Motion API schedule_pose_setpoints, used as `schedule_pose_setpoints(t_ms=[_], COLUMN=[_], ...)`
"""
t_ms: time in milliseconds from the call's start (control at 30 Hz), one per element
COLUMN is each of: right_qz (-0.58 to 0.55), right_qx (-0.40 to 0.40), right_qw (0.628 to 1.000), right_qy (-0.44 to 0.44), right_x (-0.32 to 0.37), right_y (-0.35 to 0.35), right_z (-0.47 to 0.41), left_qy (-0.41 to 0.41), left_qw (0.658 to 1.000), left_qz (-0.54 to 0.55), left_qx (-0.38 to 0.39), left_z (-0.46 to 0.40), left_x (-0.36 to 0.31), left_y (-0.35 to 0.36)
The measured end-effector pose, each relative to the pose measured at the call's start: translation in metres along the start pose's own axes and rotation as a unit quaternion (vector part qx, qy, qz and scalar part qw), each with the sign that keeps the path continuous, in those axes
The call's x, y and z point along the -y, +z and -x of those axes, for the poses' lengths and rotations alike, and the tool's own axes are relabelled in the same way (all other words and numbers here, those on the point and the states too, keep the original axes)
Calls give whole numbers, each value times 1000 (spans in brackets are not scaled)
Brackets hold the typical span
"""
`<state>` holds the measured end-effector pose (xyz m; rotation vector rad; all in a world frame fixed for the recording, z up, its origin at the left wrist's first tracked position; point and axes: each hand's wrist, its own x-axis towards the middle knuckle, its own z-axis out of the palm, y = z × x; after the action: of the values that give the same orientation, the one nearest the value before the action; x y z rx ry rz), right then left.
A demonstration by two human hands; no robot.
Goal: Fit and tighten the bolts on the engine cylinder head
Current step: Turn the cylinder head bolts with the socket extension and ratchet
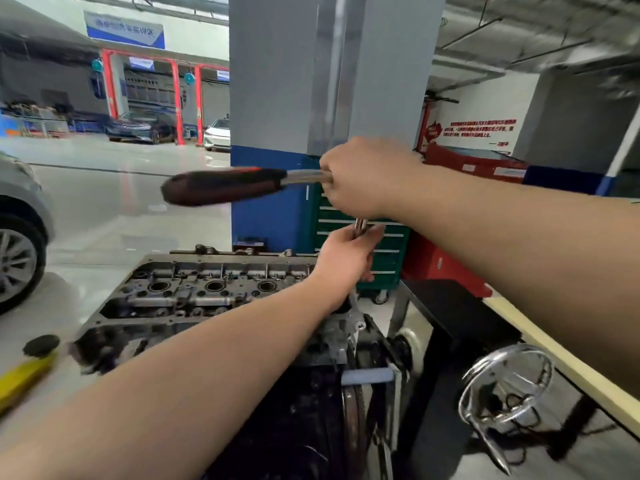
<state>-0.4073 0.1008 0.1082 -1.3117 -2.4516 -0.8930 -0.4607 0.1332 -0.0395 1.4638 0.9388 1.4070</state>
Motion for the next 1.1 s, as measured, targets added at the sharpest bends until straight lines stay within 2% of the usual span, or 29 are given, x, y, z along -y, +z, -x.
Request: schedule_pose_setpoints(t_ms=[100,167,233,300,400,500,633,800,933,1100], right_qz=[76,93,96,70,-11,-96,-159,-166,-152,-254], right_qx=[69,91,74,33,-21,-63,-70,-34,-19,-14], right_qw=[992,988,990,995,1000,988,965,965,960,939], right_qy=[74,81,66,56,-15,-107,-198,-200,-235,-230], right_x=[7,15,21,19,2,-13,-22,-26,-36,-43], right_y=[-4,-3,4,9,14,15,9,3,-1,1], right_z=[-20,-31,-38,-34,-20,-1,11,17,26,34], left_qy=[-13,-24,-30,-40,-45,-37,-30,-21,-3,-8], left_qw=[1000,999,999,999,998,994,989,987,984,982], left_qz=[-25,-25,-32,-15,18,34,33,25,5,37], left_qx=[-2,-10,-28,-7,39,96,144,158,176,185], left_z=[-3,-5,-3,-2,-4,-7,-8,-3,-1,8], left_x=[-2,-1,-2,-3,-4,-2,-2,-4,-6,5], left_y=[1,-6,-9,-11,-13,-19,-25,-27,-31,-42])
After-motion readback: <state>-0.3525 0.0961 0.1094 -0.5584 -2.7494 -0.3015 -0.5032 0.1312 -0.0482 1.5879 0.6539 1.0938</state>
